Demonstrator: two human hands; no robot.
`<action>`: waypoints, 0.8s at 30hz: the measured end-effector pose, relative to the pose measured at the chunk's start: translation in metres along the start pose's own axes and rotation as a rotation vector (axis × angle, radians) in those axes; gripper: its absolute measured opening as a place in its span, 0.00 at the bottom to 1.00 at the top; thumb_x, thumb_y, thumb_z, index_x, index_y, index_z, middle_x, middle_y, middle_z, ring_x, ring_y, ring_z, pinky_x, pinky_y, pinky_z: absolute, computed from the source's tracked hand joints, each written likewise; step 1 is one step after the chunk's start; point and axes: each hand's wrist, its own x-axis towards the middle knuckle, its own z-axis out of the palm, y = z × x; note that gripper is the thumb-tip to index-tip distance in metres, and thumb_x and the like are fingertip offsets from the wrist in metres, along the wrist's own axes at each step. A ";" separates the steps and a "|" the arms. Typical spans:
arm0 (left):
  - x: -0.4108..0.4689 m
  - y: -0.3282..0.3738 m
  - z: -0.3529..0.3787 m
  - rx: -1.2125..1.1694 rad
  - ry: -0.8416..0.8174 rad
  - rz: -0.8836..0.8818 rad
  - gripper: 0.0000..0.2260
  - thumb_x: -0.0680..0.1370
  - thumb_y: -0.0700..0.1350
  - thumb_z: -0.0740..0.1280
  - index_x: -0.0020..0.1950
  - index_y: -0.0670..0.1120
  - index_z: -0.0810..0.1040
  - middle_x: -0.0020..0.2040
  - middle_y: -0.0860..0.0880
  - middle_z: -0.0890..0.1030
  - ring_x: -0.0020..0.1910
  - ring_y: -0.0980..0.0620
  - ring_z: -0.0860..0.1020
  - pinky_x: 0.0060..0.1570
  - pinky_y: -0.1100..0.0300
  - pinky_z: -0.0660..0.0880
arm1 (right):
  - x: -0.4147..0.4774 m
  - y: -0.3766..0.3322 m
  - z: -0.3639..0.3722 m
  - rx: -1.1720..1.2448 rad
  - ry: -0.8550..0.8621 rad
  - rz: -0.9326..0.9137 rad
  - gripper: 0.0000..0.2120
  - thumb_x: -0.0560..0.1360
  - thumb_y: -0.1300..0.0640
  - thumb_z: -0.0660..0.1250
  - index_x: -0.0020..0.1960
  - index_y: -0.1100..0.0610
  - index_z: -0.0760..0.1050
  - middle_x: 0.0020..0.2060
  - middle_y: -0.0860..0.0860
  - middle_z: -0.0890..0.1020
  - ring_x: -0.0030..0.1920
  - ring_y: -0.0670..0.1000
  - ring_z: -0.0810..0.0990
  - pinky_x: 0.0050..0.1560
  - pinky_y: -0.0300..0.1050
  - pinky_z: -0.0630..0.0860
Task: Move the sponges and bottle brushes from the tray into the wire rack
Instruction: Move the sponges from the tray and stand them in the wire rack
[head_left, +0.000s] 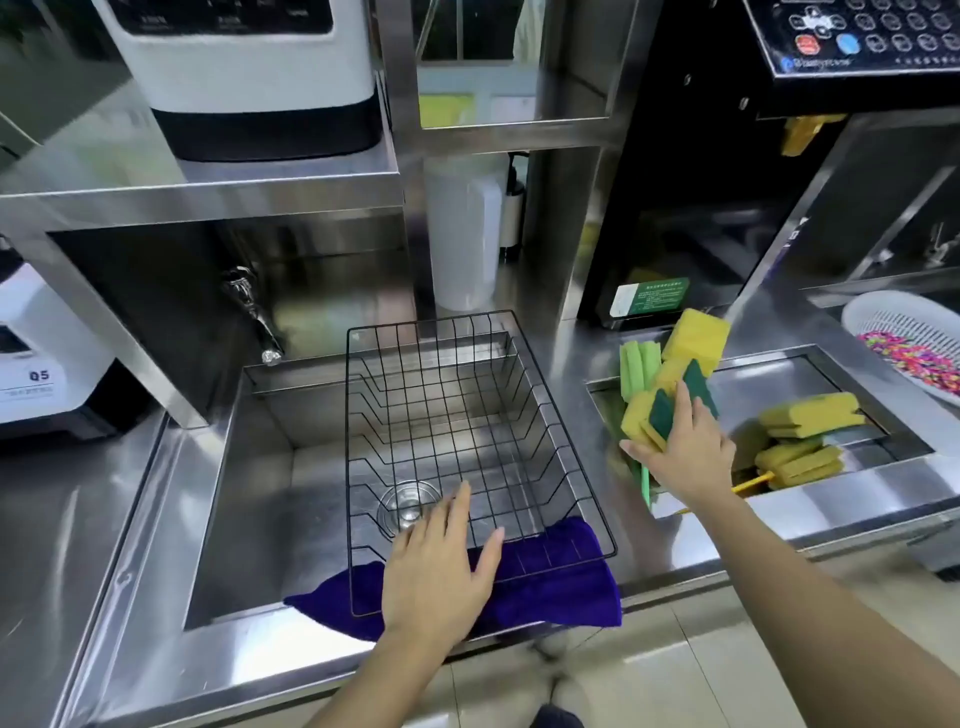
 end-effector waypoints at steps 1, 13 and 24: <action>0.001 0.001 -0.003 0.025 -0.019 -0.011 0.34 0.75 0.66 0.36 0.76 0.52 0.56 0.64 0.53 0.74 0.60 0.54 0.73 0.59 0.58 0.67 | 0.001 0.002 0.000 0.000 -0.034 0.020 0.48 0.70 0.39 0.69 0.77 0.56 0.44 0.75 0.60 0.58 0.74 0.60 0.58 0.70 0.61 0.59; -0.002 0.007 -0.004 0.249 -0.100 0.042 0.27 0.79 0.64 0.44 0.52 0.50 0.77 0.44 0.52 0.80 0.43 0.53 0.77 0.34 0.59 0.65 | 0.002 0.010 0.002 -0.193 -0.023 -0.102 0.37 0.71 0.50 0.71 0.73 0.57 0.58 0.66 0.60 0.69 0.65 0.61 0.68 0.64 0.57 0.64; -0.002 0.008 -0.006 0.198 -0.090 0.031 0.25 0.79 0.63 0.45 0.53 0.50 0.76 0.46 0.52 0.80 0.45 0.52 0.77 0.35 0.58 0.64 | -0.011 -0.060 -0.045 0.206 0.126 -0.219 0.18 0.69 0.54 0.72 0.50 0.64 0.70 0.45 0.59 0.76 0.44 0.60 0.76 0.45 0.53 0.73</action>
